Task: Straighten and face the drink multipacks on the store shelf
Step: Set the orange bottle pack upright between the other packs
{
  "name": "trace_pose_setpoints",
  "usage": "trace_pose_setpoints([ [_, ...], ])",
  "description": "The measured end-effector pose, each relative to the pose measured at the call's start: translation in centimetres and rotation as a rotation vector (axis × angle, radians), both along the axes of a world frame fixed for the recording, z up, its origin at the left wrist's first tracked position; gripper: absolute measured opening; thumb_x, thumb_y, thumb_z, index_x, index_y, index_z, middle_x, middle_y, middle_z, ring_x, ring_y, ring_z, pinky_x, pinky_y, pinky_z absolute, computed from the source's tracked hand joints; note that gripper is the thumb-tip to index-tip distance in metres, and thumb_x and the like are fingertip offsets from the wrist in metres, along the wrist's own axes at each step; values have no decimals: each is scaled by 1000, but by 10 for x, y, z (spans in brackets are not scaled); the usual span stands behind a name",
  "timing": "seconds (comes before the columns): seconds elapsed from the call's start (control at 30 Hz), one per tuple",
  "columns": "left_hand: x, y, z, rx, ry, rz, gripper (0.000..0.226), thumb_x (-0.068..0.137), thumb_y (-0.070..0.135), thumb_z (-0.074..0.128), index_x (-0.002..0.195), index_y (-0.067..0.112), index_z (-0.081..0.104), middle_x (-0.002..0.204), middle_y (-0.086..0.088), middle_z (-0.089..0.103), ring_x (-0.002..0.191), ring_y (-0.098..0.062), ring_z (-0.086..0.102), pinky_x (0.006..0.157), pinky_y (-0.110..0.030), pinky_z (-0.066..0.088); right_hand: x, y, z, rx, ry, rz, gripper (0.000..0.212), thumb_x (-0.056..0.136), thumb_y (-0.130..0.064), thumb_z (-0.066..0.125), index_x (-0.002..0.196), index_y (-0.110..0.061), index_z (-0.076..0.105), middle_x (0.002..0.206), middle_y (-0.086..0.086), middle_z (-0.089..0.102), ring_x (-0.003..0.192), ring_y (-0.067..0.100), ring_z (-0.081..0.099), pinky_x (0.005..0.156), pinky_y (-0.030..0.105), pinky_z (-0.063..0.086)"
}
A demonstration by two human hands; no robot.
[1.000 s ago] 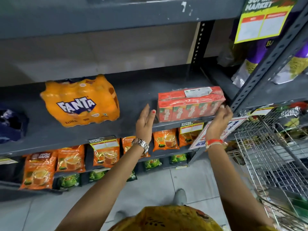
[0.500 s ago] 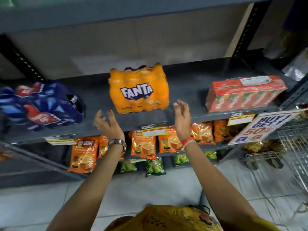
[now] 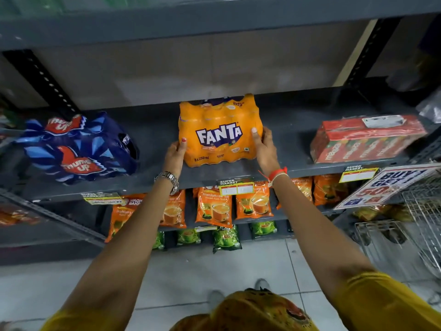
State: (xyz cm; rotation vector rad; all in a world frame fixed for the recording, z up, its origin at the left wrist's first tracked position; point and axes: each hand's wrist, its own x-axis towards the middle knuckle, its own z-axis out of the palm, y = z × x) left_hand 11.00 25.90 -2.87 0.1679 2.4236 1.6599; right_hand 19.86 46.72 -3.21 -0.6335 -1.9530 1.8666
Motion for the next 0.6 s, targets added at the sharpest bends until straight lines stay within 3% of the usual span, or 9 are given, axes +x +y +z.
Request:
trace_pose_setpoints([
  [0.13, 21, -6, -5, -12, 52, 22, 53, 88, 48, 37, 120, 6, 46, 127, -17, 51, 113, -30, 52, 84, -31, 40, 12, -2, -5, 30, 6, -22, 54, 93, -48, 41, 139, -22, 28, 124, -4, 51, 96, 7, 55, 61, 9, 50],
  [0.27, 43, -4, 3, 39, 44, 74, 110, 49, 90, 32, 120, 8, 46, 126, -15, 53, 111, -27, 53, 89, -36, 44, 25, -3, -7, 21, 7, -27, 54, 93, -48, 41, 139, -21, 29, 125, -3, 52, 95, 5, 57, 61, 8, 50],
  [0.33, 47, -2, 3, 59, 40, 103, 124, 35, 96, 28, 121, 8, 46, 128, -16, 52, 112, -28, 53, 93, -40, 45, 30, -1, -6, 28, 3, -17, 54, 93, -48, 41, 138, -20, 29, 130, 2, 53, 101, 10, 57, 65, 11, 50],
  [0.6, 49, -1, 0, 127, -32, 166, 122, 34, 93, 40, 122, 9, 44, 128, -17, 53, 115, -30, 53, 98, -50, 44, 36, -4, -3, 48, -2, -3, 53, 94, -46, 42, 137, -19, 31, 133, 7, 53, 102, 11, 56, 68, 10, 48],
])
